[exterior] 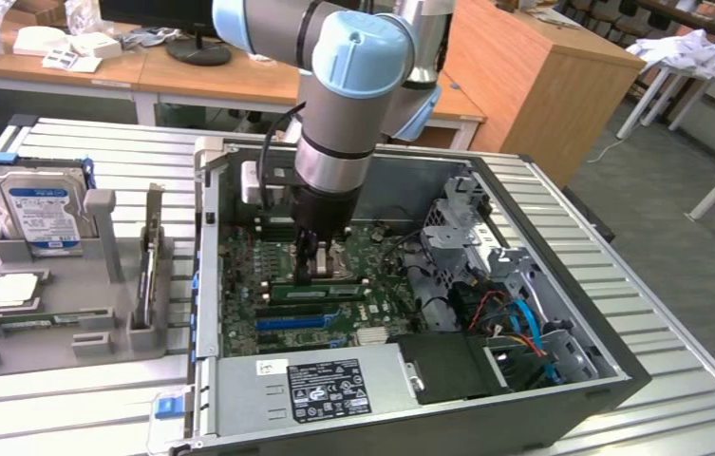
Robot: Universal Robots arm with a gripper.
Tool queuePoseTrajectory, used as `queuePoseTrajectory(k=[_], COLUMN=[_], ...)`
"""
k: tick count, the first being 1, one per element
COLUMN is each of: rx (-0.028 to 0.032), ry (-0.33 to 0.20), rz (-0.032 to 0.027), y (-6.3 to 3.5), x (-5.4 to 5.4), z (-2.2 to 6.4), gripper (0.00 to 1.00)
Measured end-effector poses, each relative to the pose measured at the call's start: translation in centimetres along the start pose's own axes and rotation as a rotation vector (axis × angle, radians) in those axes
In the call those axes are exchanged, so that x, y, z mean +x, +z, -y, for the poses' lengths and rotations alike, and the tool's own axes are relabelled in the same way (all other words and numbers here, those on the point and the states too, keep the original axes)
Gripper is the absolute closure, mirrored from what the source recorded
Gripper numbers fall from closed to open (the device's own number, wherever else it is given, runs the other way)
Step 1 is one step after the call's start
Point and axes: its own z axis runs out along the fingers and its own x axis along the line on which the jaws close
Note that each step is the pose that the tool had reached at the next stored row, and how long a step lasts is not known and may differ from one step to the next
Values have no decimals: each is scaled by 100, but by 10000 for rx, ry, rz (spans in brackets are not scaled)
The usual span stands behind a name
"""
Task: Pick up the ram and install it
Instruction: 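Press down the ram until it locks into place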
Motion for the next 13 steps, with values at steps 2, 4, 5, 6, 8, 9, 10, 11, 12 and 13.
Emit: queuePoseTrajectory(k=[2, 4, 5, 6, 8, 9, 10, 11, 12, 13], rx=[-2, -1, -1, -1, -3, -3, -2, -2, 1, 1], ry=[0, 1, 0, 0, 0, 0, 0, 0, 0, 0], rz=[-3, -2, -2, -2, -2, -2, -1, -1, 4, 4], y=[8, 18, 24, 30, 32, 32, 33, 34, 40, 47], x=[1, 2, 3, 4, 4, 4, 4, 4, 4, 4], z=[0, 0, 1, 0, 0, 0, 1, 1, 1, 1], gripper=[89, 89, 89, 89, 89, 89, 89, 89, 89, 89])
